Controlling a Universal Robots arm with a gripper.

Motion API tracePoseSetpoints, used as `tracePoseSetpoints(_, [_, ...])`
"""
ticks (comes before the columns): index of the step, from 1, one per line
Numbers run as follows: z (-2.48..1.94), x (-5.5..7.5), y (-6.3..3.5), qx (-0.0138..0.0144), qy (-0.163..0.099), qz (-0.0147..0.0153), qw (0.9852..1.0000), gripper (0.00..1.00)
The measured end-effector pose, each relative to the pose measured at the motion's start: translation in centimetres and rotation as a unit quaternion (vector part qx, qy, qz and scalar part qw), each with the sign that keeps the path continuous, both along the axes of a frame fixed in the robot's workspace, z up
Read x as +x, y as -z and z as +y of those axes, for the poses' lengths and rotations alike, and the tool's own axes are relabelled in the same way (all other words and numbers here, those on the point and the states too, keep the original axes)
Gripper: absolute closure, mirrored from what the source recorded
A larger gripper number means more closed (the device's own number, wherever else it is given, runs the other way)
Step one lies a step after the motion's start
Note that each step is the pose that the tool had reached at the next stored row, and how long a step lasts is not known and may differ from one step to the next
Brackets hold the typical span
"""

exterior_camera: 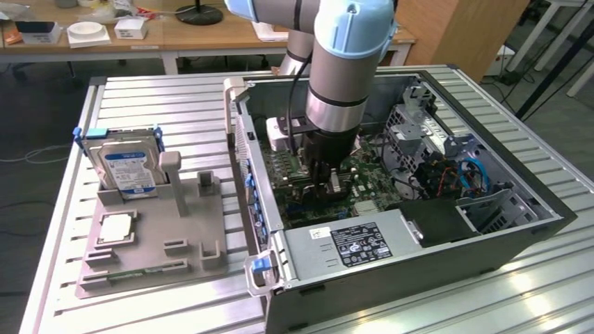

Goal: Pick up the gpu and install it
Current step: 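Insert the gpu into the slot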

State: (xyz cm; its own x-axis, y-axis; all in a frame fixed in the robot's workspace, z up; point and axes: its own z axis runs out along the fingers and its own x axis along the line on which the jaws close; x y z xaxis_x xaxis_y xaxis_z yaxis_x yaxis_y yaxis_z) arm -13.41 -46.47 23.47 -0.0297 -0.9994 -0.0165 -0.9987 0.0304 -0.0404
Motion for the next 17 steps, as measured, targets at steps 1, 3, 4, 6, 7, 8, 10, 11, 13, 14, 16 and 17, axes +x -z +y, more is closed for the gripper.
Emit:
tracePoseSetpoints(1, [0.00, 0.0, 0.00, 0.0000, 0.000, 0.0000, 1.0000, 0.63])
tracePoseSetpoints(3, [0.00, 0.0, -0.18, -0.0001, 0.000, 0.0001, 1.0000, 0.57])
tracePoseSetpoints(4, [0.00, 0.0, -0.65, -0.0001, 0.000, 0.0001, 1.0000, 0.57])
tracePoseSetpoints(6, [0.00, 0.0, -1.54, 0.0000, 0.000, 0.0000, 1.0000, 0.51])
tracePoseSetpoints(7, [0.00, 0.0, -2.00, 0.0000, 0.000, 0.0000, 1.0000, 0.51])
tracePoseSetpoints(8, [0.00, 0.0, -2.46, 0.0000, 0.000, 0.0000, 1.0000, 0.51])
tracePoseSetpoints(10, [0.00, 0.0, -3.34, 0.0000, 0.000, 0.0000, 1.0000, 0.51])
tracePoseSetpoints(11, [0.00, 0.0, -3.78, 0.0000, 0.000, 0.0000, 1.0000, 0.51])
tracePoseSetpoints(13, [0.00, 0.0, -4.73, 0.0000, 0.000, 0.0000, 1.0000, 0.52])
tracePoseSetpoints(14, [0.00, 0.0, -4.85, 0.0000, 0.000, 0.0000, 1.0000, 0.52])
tracePoseSetpoints(16, [0.00, 0.0, -4.83, 0.0001, 0.000, -0.0001, 1.0000, 0.65])
tracePoseSetpoints(17, [0.00, 0.0, -4.84, 0.0001, 0.000, -0.0001, 1.0000, 0.65])
